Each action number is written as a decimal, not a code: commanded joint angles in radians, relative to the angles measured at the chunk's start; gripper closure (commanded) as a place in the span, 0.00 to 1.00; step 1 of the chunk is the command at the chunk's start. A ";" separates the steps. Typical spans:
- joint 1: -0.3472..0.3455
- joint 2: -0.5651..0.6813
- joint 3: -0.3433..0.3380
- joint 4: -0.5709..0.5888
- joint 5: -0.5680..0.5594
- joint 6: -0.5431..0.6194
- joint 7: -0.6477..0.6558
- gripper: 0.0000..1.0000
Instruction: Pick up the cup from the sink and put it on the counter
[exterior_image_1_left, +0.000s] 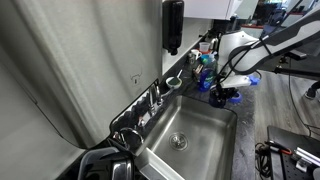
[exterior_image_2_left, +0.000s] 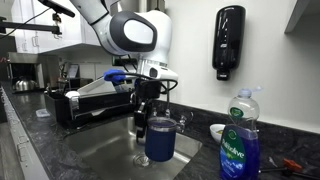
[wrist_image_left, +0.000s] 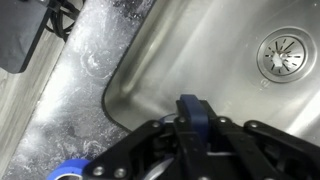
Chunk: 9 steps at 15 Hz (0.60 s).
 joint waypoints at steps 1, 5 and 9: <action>-0.018 0.001 0.000 0.014 0.023 -0.001 0.000 0.96; -0.027 0.006 -0.004 0.022 0.024 -0.005 -0.009 0.96; -0.024 0.000 0.000 0.005 0.004 -0.002 -0.001 0.96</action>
